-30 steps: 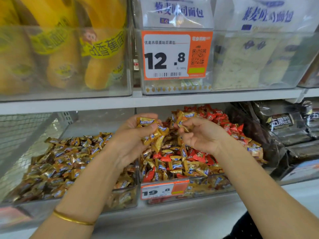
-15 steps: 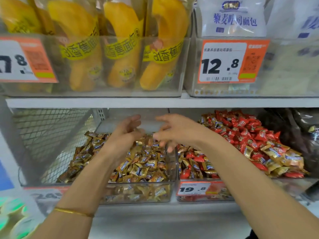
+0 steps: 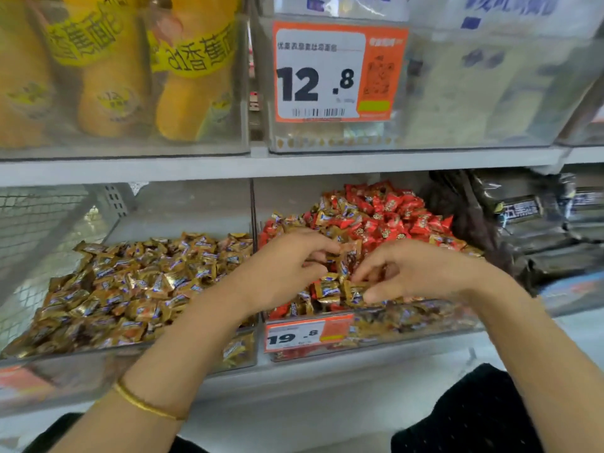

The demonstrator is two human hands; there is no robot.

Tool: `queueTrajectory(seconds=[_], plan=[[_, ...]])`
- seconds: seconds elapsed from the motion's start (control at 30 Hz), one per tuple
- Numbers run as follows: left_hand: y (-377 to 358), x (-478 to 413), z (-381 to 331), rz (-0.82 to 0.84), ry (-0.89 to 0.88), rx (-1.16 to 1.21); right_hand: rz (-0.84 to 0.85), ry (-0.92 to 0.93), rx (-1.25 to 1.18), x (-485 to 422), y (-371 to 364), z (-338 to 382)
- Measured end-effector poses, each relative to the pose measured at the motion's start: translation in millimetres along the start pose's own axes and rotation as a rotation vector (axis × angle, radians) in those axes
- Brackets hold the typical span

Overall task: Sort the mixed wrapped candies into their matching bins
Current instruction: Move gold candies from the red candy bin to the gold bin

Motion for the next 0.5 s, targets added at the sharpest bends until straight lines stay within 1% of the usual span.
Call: queueTrajectory(seconds=[0.1, 0.27, 0.33, 0.43, 0.5], plan=[[-19.4, -15.5, 4.1, 0.076, 0.046, -0.026, -0.013, 0.064, 0.214, -10.3, -8.8, -6.4], [-43.6, -30.9, 7.3, 0.247, 0.067, -0.171, -0.089, 0.048, 0.31, -25.9, -12.4, -14.7], [-45.1, -32.7, 11.9, 0.278, 0.1, -0.203, -0.116, 0.052, 0.312, -26.2, -11.8, -15.1], [-42.6, -32.1, 18.3, 0.306, 0.132, -0.275, -0.097, 0.072, 0.279, -23.8, -14.8, -12.8], [-43.7, -31.8, 20.3, 0.328, 0.131, -0.323, -0.114, 0.065, 0.361, -25.9, -17.0, -11.1]])
Point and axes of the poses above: each hand's wrist, its own x-axis away from the middle knuckle, its own y-axis out of the back of the hand, z = x × y, the point moved 7 cm from there along -x, towards the middle knuckle, and after that the axes turned 5 degrees about -x, right-handed, at the moved point
